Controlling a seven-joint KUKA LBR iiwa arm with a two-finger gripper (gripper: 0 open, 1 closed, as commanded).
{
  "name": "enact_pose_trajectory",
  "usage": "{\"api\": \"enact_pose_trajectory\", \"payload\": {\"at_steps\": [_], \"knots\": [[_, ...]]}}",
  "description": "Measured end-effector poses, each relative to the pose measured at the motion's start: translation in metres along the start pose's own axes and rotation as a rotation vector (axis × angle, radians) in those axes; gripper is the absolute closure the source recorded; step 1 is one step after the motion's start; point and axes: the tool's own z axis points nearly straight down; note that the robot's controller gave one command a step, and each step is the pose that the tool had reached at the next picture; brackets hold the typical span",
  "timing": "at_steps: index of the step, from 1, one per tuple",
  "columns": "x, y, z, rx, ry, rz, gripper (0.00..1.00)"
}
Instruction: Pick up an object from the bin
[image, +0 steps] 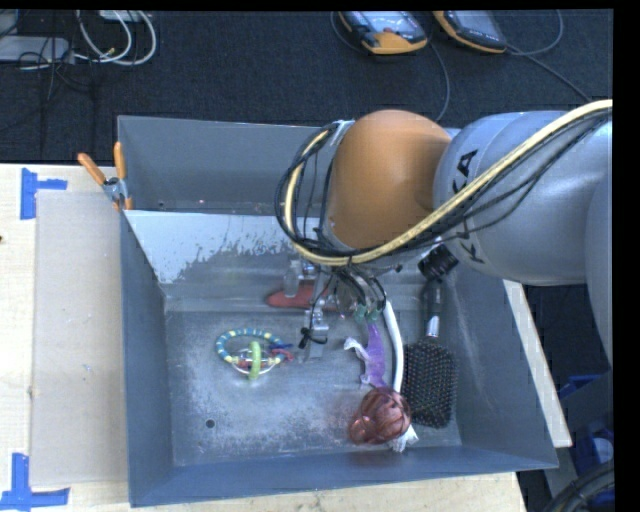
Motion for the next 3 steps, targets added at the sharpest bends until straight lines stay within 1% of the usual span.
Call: {"api": "enact_pose_trajectory", "payload": {"at_steps": [1,2,3], "knots": [[-0.002,-0.001,-0.005,-0.001,-0.008,0.003,0.00],[-0.012,0.004,0.071,-0.002,-0.007,0.050,0.00],[-0.011,0.004,0.138,0.000,0.000,0.056,0.00]]}}
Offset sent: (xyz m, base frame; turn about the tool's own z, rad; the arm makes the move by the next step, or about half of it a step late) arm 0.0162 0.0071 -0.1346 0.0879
